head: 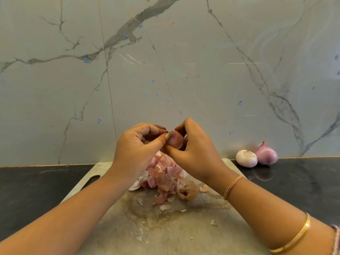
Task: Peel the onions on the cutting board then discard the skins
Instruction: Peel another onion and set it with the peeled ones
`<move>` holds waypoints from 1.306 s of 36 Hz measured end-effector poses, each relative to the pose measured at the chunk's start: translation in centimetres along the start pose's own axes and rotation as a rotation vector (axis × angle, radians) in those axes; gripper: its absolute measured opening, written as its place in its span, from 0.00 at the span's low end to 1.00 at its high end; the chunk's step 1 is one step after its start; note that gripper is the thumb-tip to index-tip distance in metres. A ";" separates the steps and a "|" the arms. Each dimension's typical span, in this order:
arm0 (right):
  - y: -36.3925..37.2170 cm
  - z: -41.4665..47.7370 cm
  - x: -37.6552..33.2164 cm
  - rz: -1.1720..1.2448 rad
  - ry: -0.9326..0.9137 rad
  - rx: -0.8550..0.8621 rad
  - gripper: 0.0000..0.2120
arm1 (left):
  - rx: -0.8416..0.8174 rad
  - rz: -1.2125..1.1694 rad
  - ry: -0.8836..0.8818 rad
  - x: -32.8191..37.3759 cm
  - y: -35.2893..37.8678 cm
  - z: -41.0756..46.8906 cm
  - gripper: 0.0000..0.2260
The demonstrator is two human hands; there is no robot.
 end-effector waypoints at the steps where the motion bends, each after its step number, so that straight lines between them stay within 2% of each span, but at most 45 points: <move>1: 0.1 0.0 0.0 0.002 0.002 -0.006 0.16 | -0.001 0.047 0.024 0.1 0.0 0.0 0.06; 4: 0.3 0.1 0.2 0.012 0.017 -0.028 0.16 | -0.008 0.161 0.084 0.1 -0.1 0.0 0.07; 15: 0.2 0.2 0.5 0.190 0.077 -0.128 0.15 | -0.046 0.248 0.105 -0.2 -0.2 0.3 0.08; 20: 0.2 0.0 0.4 0.280 0.088 -0.161 0.15 | 0.020 0.223 0.024 -0.9 -1.4 1.0 0.10; 23: 0.2 0.0 0.5 0.299 0.088 -0.166 0.16 | 0.062 0.222 -0.050 -1.6 -2.5 1.5 0.08; 26: 0.3 0.0 0.7 0.276 0.096 -0.174 0.17 | 0.056 0.203 -0.057 -1.6 -2.7 1.6 0.07; 30: 0.3 0.1 1.1 0.247 0.122 -0.161 0.16 | -0.005 0.215 0.033 -0.5 -1.7 0.9 0.11; 33: 0.4 0.2 1.2 0.231 0.127 -0.161 0.15 | -0.067 0.202 0.081 0.1 -0.7 0.4 0.06; 47: 0.5 0.1 0.7 0.030 0.015 -0.152 0.20 | -0.072 0.059 -0.037 -0.7 -0.5 0.6 0.07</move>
Point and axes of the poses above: each hand's wrist, its own z-axis towards the middle knuckle, its own y-axis out of the palm, x = y × z, the point moved 5 cm from there along z, towards the middle knuckle, and after that the axes turned 11 degrees about -z, right-handed, at the moved point
